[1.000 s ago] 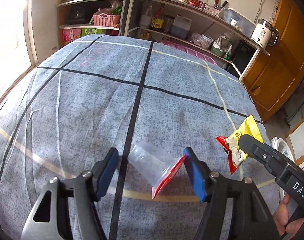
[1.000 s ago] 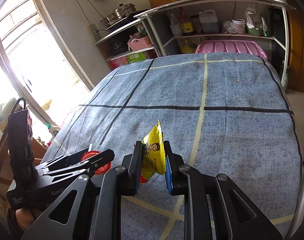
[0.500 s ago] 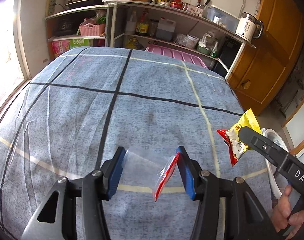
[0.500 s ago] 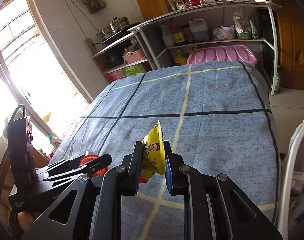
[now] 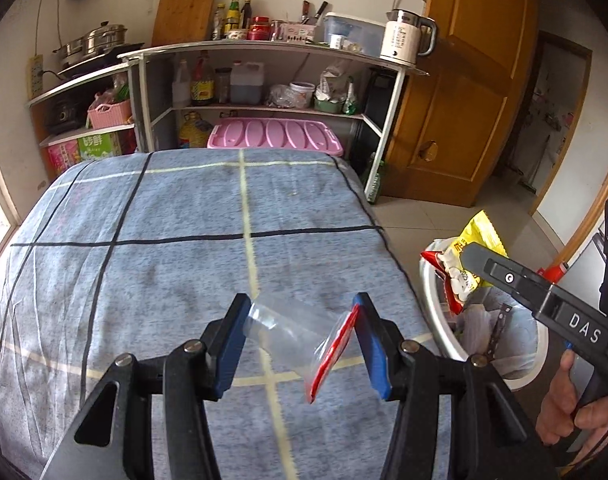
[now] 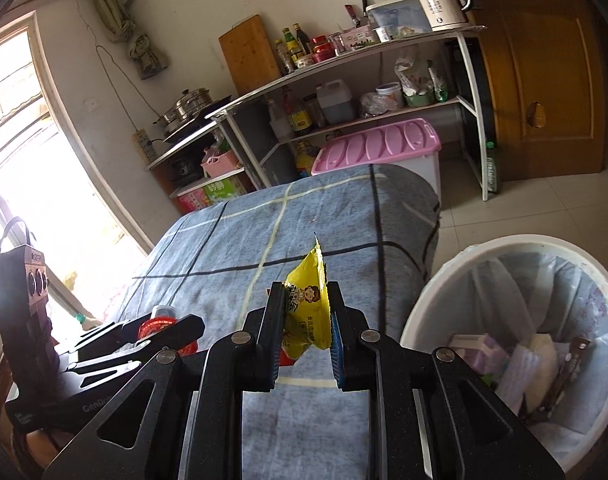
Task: Collect trash
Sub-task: 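Carry the yellow snack bag and clear cup over the bin and open both tools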
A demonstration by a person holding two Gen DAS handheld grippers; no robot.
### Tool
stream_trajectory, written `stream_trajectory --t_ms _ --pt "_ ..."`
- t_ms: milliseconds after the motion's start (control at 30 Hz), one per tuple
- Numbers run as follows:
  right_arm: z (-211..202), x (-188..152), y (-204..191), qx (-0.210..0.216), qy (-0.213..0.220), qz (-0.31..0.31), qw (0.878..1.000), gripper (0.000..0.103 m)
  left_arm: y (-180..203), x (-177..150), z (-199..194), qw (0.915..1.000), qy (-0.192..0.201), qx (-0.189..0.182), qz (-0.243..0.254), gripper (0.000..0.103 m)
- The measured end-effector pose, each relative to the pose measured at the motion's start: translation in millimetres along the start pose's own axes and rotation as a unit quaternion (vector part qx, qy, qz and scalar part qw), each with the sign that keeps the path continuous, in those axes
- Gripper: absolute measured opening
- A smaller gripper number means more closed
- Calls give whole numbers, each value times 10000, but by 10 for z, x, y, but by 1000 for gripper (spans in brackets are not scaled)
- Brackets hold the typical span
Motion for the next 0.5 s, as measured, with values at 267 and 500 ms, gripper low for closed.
stream_trajectory --t_ms 267,500 --pt "-490 14 491 -343 303 261 9986 21 743 53 29 9980 15 -350 530 55" --pt "-763 -47 918 -720 363 498 9955 21 1286 33 165 9938 -119 -676 874 55"
Point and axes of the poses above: each gripper's, at about its wrist camera, not at the fingertips, and z roughly the way its jaws point, y to its right, x to its top, the point moved 3 cm from there along z, roughly the way its jaws point, and after that the axes turned 2 degrees about -z, right-handed, at the moved point
